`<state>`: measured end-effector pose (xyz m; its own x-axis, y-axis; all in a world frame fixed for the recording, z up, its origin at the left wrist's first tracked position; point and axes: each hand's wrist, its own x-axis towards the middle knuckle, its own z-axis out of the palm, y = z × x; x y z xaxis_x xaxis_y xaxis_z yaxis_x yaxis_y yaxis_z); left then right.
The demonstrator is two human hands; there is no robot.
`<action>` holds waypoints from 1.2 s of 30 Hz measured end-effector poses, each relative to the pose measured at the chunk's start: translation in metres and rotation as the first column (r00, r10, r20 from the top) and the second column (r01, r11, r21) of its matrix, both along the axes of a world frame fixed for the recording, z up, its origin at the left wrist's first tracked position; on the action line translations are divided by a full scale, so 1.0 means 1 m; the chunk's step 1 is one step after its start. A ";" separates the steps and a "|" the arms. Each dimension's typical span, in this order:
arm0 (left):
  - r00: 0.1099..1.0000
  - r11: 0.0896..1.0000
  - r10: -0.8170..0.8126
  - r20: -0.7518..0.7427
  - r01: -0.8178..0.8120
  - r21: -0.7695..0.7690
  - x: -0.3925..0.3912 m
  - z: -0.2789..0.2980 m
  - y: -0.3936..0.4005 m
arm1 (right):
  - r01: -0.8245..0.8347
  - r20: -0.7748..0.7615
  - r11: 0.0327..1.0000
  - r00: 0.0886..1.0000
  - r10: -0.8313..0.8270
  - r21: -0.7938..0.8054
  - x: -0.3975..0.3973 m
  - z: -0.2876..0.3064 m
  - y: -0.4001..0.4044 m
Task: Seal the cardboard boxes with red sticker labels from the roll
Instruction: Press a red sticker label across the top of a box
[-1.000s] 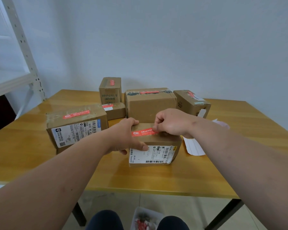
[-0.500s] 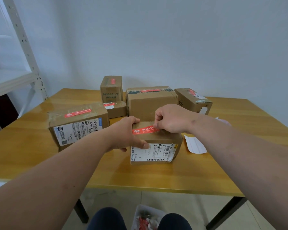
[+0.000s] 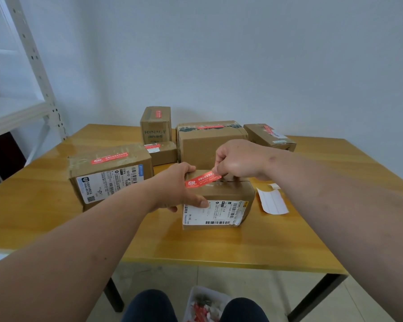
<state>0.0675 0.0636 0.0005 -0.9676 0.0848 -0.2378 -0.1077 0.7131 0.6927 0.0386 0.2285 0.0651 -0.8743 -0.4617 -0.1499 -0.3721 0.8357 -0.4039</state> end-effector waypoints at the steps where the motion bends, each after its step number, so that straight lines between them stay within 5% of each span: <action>1: 1.000 1.000 -0.001 -0.003 0.001 0.002 0.000 0.000 0.000 | 0.001 -0.013 1.000 1.000 -0.001 -0.014 0.000 0.000 -0.001; 9: 1.000 1.000 -0.010 -0.004 0.010 -0.016 0.001 0.002 0.001 | -0.015 -0.025 0.995 1.000 0.012 -0.094 -0.003 0.001 -0.001; 14: 1.000 0.999 -0.006 -0.004 0.006 0.036 0.002 0.001 -0.002 | 0.135 0.140 0.930 0.986 -0.091 -0.341 -0.008 0.002 0.008; 21: 0.996 0.987 -0.025 0.083 0.011 0.162 0.003 0.007 -0.008 | 0.179 0.132 0.939 0.981 -0.146 -0.294 -0.011 0.000 0.028; 28: 0.974 0.961 0.180 -0.138 -0.145 0.234 0.000 0.016 -0.001 | 0.186 0.183 0.932 0.974 -0.134 -0.311 -0.014 -0.003 0.028; 36: 0.979 0.955 0.170 -0.115 -0.134 0.266 -0.011 0.026 0.002 | 0.201 0.177 0.948 0.971 -0.160 -0.248 -0.012 -0.004 0.030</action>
<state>0.0563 0.0657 0.0266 -0.9953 -0.0252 -0.0935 -0.0937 0.4931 0.8649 0.0266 0.2585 0.0610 -0.9227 -0.3394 -0.1831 -0.1416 0.7398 -0.6577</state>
